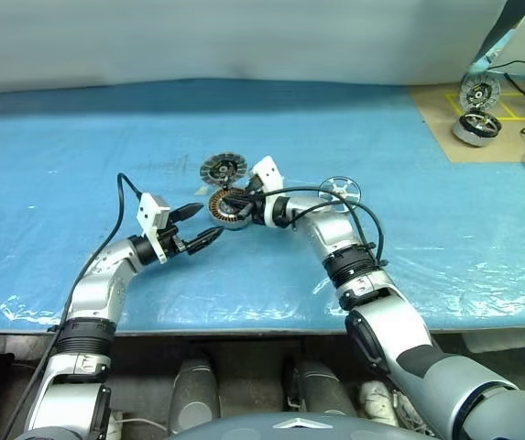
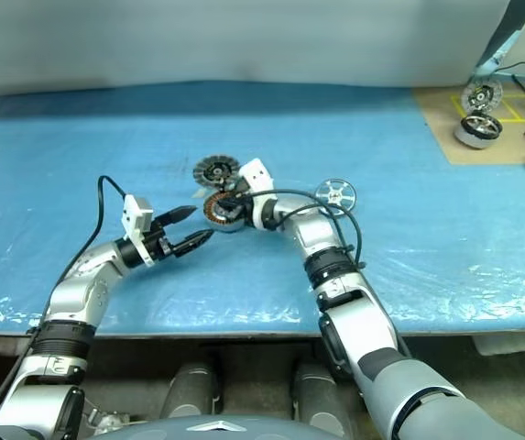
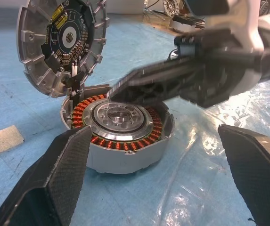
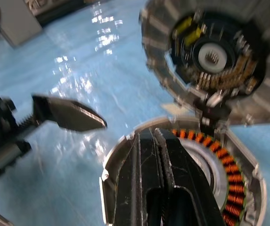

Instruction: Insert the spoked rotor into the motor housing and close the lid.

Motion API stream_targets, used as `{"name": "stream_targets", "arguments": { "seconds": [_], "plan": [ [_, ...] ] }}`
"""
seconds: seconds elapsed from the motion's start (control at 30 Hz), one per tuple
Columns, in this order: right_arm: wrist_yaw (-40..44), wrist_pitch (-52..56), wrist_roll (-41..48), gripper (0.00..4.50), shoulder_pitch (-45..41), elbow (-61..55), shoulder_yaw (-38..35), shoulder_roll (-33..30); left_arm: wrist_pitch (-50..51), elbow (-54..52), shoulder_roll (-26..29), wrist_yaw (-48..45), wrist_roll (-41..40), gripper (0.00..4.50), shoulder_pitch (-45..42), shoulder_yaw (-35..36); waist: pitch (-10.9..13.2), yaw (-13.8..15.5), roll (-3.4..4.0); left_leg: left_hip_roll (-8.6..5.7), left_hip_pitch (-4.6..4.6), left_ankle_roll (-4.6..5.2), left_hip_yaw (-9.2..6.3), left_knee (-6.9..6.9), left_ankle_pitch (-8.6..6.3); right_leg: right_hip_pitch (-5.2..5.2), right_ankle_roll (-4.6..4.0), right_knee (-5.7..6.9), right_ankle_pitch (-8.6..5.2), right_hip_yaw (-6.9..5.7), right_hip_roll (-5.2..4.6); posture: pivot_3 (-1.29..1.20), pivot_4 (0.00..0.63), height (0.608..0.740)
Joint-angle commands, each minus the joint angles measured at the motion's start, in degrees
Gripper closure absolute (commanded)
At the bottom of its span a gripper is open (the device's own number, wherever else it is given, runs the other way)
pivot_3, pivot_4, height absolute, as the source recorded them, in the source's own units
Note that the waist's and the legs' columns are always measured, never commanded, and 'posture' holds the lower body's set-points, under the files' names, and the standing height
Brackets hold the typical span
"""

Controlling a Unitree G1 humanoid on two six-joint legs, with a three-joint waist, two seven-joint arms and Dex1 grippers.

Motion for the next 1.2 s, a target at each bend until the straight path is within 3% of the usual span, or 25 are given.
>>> {"name": "stream_targets", "arguments": {
  "seconds": [0.03, 0.67, 0.77, 0.93, 1.2],
  "plan": [
    [0.3, 0.9, 1.8, 4.48, -1.0, -3.5, -0.1, 0.7, 0.1, -1.7, 0.2, -0.3, -0.9, 0.00, -0.5, 0.5, 0.0, 0.0, 0.00, 0.00, 0.01, 0.00, 0.00, -0.02, 0.00, 0.00, -0.01, -0.01, 0.00, -0.01, 0.00, 0.00, 0.150, 0.740],
    [-7.9, -14.7, -19.2, 4.48, 0.5, 9.2, 16.6, -2.0, 0.2, -2.8, 0.0, 0.4, -0.8, 0.00, 0.7, 0.9, 0.0, -0.1, 0.00, 0.00, 0.22, -0.01, 0.00, -0.03, 0.00, 0.17, -0.03, 0.00, -0.02, 0.03, -0.03, 0.00, 0.150, 0.740],
    [-7.7, -11.1, -15.9, 4.48, -0.3, 11.2, 13.1, -0.4, 0.1, -2.6, -0.1, 0.6, -0.7, 0.00, 0.5, 0.9, 0.0, -0.2, 0.00, 0.00, 0.42, -0.01, 0.02, -0.05, -0.01, 0.33, -0.24, 0.01, -0.14, 0.07, -0.03, 0.00, 0.150, 0.740],
    [-2.8, -1.9, -2.8, 4.48, -3.0, 9.1, 0.8, 1.0, 0.1, -2.7, -0.3, 0.6, -0.8, 0.00, 0.4, 0.8, 0.0, 0.0, 0.02, 0.02, 0.71, 0.00, 0.12, -0.14, -0.01, 0.53, -0.28, -0.01, -0.18, 0.22, -0.05, 0.00, 0.150, 0.740],
    [1.2, 3.5, 2.8, 4.48, -1.5, -0.8, -1.6, 0.4, 0.4, -2.5, -0.1, 0.3, -1.0, 0.00, 0.1, 0.8, 0.0, 0.3, 0.01, -0.02, 0.05, 0.04, 0.13, -0.09, 0.03, -0.03, -0.01, -0.02, -0.01, 0.09, 0.01, 0.00, 0.150, 0.740]
  ]
}}
